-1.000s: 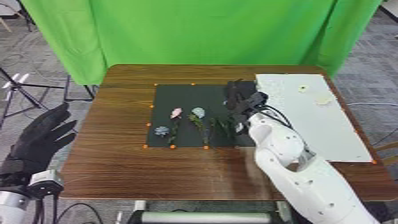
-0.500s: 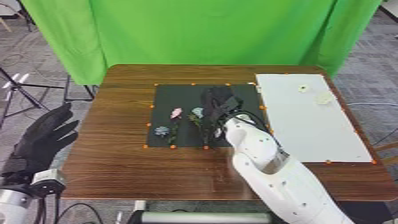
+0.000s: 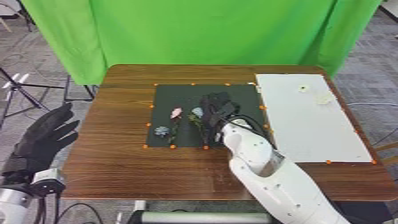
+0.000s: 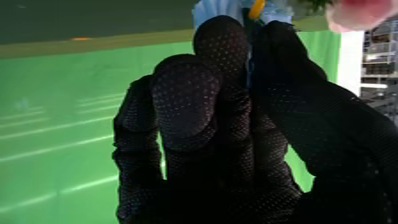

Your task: Arrange flowers

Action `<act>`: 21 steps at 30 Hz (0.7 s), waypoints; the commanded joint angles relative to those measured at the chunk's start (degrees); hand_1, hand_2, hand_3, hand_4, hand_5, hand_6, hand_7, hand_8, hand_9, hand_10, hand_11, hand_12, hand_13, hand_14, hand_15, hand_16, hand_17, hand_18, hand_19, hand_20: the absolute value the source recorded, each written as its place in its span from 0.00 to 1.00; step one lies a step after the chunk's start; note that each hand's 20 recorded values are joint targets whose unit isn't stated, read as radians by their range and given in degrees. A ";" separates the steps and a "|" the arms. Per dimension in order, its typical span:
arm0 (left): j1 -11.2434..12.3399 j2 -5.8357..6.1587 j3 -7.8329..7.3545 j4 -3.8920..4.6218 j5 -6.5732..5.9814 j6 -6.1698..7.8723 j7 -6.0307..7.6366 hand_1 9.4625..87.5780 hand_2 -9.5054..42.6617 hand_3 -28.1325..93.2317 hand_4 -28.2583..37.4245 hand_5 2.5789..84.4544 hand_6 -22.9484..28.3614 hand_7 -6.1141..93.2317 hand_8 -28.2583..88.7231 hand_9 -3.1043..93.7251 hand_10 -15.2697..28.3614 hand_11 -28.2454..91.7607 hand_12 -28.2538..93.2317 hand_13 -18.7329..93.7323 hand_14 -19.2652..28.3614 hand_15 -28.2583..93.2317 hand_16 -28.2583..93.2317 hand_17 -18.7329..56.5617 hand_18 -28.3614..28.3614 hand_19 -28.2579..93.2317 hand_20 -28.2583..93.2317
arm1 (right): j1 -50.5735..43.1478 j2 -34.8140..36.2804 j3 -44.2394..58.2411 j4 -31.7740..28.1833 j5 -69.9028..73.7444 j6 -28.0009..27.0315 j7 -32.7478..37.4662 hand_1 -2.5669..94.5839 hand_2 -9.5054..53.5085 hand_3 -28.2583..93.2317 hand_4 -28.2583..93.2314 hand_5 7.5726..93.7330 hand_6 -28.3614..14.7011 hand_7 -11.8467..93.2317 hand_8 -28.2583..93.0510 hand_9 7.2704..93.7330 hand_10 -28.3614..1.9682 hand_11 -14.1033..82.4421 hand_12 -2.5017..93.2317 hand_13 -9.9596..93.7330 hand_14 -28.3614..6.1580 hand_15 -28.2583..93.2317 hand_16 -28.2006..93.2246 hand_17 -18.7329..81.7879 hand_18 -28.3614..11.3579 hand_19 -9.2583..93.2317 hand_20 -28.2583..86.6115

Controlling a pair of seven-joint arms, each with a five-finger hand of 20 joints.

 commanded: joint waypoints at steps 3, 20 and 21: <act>0.12 0.13 0.05 0.19 -0.30 -0.44 -0.46 0.19 0.12 0.81 0.00 0.22 0.47 0.30 0.14 0.22 0.55 0.33 0.40 0.28 0.66 0.40 0.28 0.10 0.82 0.53 0.31 | 0.06 0.10 -0.43 0.23 -1.79 1.33 0.60 0.52 0.00 0.91 0.00 0.70 0.70 0.61 0.22 0.89 0.71 0.37 0.56 0.83 0.75 0.73 0.50 0.43 0.27 0.81 0.66; 0.31 -0.16 -0.27 0.09 -0.22 -0.31 -0.44 0.19 0.12 0.80 0.00 0.22 0.46 0.30 0.14 0.22 0.55 0.33 0.40 0.28 0.66 0.40 0.28 0.10 0.82 0.53 0.31 | 0.09 0.72 0.55 -0.73 -2.66 -1.68 1.31 0.46 0.00 0.88 0.00 0.62 0.68 0.60 0.23 0.76 0.68 0.44 0.50 0.75 0.71 0.75 0.47 0.39 0.25 0.80 0.67; 0.48 -0.20 -0.30 -0.01 -0.20 -0.21 -0.32 0.19 0.12 0.80 0.01 0.22 0.47 0.30 0.14 0.22 0.55 0.33 0.40 0.28 0.66 0.40 0.28 0.10 0.82 0.53 0.31 | 0.02 1.07 0.43 -1.15 -2.64 -1.93 1.43 0.46 0.00 0.88 0.00 0.62 0.68 0.60 0.23 0.75 0.68 0.44 0.50 0.75 0.70 0.75 0.47 0.39 0.25 0.80 0.67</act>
